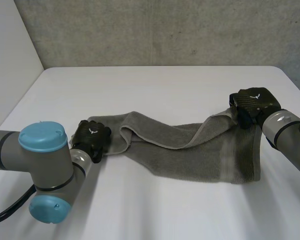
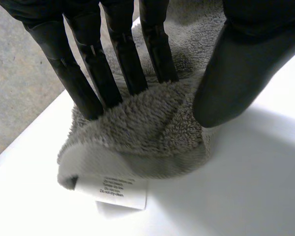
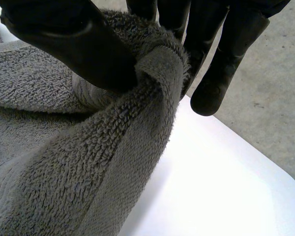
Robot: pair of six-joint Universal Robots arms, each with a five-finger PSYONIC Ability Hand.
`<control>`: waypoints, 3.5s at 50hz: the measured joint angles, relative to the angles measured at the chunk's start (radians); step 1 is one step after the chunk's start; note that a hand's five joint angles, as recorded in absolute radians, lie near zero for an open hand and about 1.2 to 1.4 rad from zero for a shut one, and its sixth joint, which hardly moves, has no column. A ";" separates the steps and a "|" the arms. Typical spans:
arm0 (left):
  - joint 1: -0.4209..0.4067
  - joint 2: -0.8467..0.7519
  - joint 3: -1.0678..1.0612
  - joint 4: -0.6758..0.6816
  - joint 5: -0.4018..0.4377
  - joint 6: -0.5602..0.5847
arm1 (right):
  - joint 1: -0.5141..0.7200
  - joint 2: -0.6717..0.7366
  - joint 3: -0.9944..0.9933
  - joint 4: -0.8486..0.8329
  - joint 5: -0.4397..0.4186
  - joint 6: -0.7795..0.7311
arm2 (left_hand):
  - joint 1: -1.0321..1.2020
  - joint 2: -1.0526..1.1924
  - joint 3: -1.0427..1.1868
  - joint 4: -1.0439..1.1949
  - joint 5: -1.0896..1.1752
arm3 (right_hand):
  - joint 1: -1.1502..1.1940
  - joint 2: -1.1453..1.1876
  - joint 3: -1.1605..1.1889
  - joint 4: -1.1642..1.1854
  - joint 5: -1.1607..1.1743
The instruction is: Fold the towel.
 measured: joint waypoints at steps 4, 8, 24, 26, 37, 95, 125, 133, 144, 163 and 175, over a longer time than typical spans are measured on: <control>0.001 -0.002 0.012 0.000 0.000 -0.002 | -0.001 0.000 0.000 0.000 0.000 0.000 | 0.053 0.054 0.055 0.047 0.055 | 0.000 0.000 0.000 0.000 0.000; 0.001 -0.004 0.017 0.000 0.001 -0.003 | -0.001 0.000 -0.001 0.000 0.000 0.000 | 0.194 0.199 0.207 0.205 0.209 | 0.000 0.000 0.000 0.000 0.000; 0.048 0.045 0.032 0.004 0.004 -0.006 | -0.012 -0.037 -0.018 0.008 0.002 0.002 | 0.322 0.379 0.403 0.383 0.364 | 0.000 0.000 0.003 0.000 0.000; 0.061 0.073 0.036 0.002 0.007 -0.007 | -0.013 -0.069 -0.020 0.008 0.002 0.003 | 0.322 0.379 0.403 0.383 0.364 | 0.000 0.000 0.003 0.000 0.000; 0.037 0.130 -0.028 -0.037 0.045 -0.031 | -0.008 -0.135 -0.004 0.009 -0.001 0.008 | -0.557 -0.565 -0.562 -0.555 -0.558 | 0.000 0.000 0.003 0.000 0.000; 0.032 -0.059 0.105 -0.041 0.055 -0.020 | 0.000 -0.032 0.002 0.002 -0.002 -0.001 | 0.117 0.111 0.115 0.114 0.112 | 0.000 0.000 0.005 0.000 0.000; 0.124 0.404 0.159 -0.048 0.048 -0.082 | -0.012 -0.333 -0.166 0.130 0.008 0.018 | 0.313 0.379 0.408 0.383 0.357 | 0.000 0.000 0.005 0.000 0.000; 0.159 0.542 0.197 -0.101 0.049 -0.150 | -0.071 -0.383 -0.306 0.350 -0.039 0.033 | 0.313 0.379 0.408 0.383 0.357 | 0.000 0.000 0.005 0.000 0.000; 0.152 0.262 0.188 -0.247 0.052 -0.154 | -0.155 -0.139 -0.327 0.638 -0.185 -0.156 | 0.313 0.379 0.409 0.383 0.363 | 0.000 0.000 0.005 0.000 0.004; 0.082 0.005 0.710 -0.182 0.045 -0.196 | 0.045 0.106 -0.563 -0.211 0.008 -0.191 | 0.313 0.379 0.410 0.383 0.363 | 0.000 0.005 0.005 0.009 0.004; 0.076 0.188 0.591 0.088 0.050 -0.307 | 0.039 0.022 -0.454 -0.358 0.042 -0.080 | 0.313 0.380 0.412 0.389 0.370 | 0.000 0.009 0.009 0.009 0.005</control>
